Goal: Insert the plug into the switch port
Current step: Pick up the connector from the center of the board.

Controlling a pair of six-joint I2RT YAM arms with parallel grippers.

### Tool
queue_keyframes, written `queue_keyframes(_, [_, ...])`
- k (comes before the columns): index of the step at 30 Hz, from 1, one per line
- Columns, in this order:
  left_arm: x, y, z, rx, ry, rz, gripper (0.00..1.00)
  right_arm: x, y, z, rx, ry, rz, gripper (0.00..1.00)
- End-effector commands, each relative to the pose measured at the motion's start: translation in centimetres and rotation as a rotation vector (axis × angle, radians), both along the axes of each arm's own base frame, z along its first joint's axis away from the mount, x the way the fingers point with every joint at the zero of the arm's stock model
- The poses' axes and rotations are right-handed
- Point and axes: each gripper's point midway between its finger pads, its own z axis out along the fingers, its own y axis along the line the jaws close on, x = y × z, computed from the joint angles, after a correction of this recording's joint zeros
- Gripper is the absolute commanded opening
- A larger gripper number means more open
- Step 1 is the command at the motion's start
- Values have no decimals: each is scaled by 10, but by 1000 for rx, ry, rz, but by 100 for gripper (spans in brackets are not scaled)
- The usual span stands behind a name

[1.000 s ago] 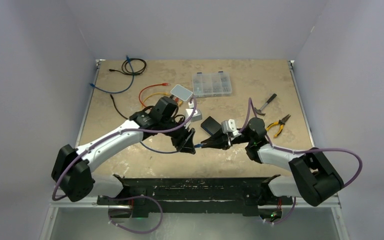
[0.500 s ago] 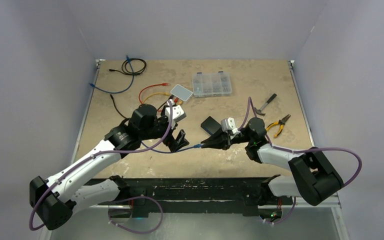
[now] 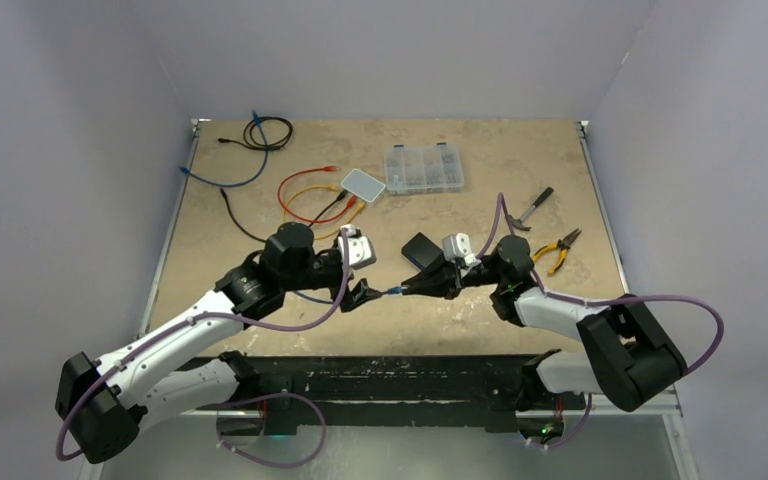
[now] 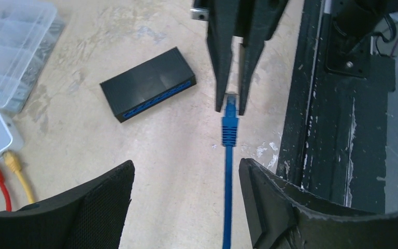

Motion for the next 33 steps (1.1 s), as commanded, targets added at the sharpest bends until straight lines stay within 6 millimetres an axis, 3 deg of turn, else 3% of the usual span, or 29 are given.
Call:
queue_keyframes(1, [-14,-18,11,-36,-125,-132,70,3,2,19,41,-61,-7,0])
queue_keyframes(13, [-19,-36,-3,32,-168,-179,53,2,2,20,48,-56,-5,0])
queue_keyframes(25, [-19,-44,-3,1,-142,-169,36,2,2,20,51,-51,-7,0])
queue_keyframes(33, [-19,-46,-7,5,-117,-167,30,3,2,20,52,-50,-9,0])
